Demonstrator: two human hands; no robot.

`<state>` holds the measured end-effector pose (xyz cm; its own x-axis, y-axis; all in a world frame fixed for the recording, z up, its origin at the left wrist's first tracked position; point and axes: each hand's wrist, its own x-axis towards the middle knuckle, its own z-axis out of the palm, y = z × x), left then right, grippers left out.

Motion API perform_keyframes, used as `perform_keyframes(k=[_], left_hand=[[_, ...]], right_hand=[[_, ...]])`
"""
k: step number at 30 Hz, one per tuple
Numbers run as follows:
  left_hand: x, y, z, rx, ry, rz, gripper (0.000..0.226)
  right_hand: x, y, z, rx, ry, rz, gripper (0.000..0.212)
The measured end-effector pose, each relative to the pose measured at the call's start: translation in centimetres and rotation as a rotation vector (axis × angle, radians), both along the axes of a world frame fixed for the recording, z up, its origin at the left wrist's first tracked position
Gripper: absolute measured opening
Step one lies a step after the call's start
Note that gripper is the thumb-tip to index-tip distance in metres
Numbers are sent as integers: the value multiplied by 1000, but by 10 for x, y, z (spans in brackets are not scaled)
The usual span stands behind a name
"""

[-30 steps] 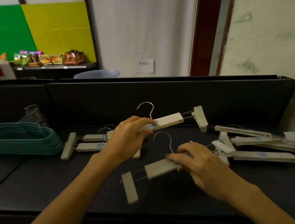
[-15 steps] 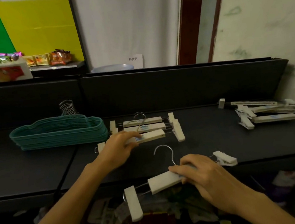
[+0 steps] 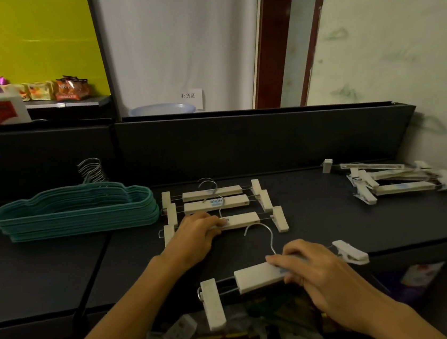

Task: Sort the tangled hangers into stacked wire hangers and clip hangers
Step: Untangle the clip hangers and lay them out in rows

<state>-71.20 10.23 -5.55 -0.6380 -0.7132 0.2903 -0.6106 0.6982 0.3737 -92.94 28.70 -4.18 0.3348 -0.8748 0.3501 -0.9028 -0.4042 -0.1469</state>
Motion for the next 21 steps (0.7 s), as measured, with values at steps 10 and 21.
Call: perform_keyframes(k=[10, 21], left_hand=[[3, -21, 6, -127, -91, -8, 29], [-1, -19, 3, -25, -27, -72, 31]], right_hand=[[-5, -39, -10, -49, -5, -6, 50], [9, -45, -18, -75, 25, 9, 48]])
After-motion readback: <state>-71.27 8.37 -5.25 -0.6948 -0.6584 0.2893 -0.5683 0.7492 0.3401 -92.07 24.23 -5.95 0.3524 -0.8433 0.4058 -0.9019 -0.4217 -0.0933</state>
